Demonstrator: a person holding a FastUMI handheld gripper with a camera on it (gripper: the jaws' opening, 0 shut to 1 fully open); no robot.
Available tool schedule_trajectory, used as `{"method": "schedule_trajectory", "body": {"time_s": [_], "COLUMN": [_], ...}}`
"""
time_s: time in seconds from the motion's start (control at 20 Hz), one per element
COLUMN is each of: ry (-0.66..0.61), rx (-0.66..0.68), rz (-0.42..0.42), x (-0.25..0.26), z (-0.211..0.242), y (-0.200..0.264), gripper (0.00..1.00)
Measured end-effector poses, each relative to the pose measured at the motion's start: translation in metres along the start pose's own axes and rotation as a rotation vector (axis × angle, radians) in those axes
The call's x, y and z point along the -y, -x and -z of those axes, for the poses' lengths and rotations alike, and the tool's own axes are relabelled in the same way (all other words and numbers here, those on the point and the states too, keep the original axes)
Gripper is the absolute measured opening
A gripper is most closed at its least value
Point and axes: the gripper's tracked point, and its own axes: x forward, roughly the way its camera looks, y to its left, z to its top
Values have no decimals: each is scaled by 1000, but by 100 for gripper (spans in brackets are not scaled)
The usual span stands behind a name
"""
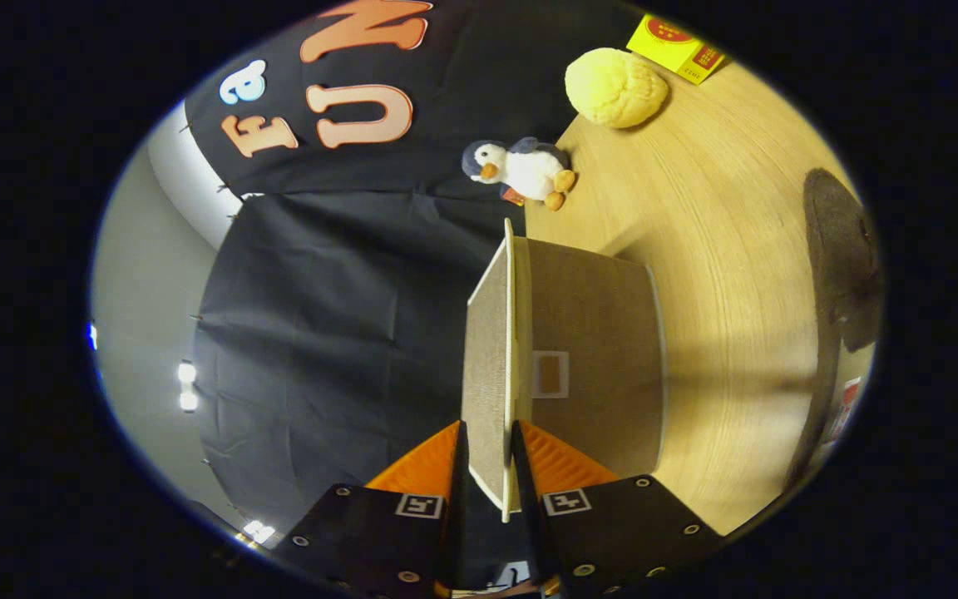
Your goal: Open the storage box then place both shoes into the box .Put the left shoe in first, then the right shoe, with the right side of both shoes facing outward in a uniform manner.
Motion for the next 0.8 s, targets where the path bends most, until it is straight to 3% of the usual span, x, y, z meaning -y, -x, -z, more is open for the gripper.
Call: {"method": "schedule_trajectory", "body": {"time_s": [0.1, 0.3, 0.6, 0.8], "ry": [-2, 48, 136, 259], "rx": [-21, 6, 23, 27], "rz": [13, -9, -102, -86], "x": [-3, -33, -118, -172], "z": [7, -1, -10, 2], "y": [-7, -12, -19, -35], "gripper": [16, 5, 5, 7]}}
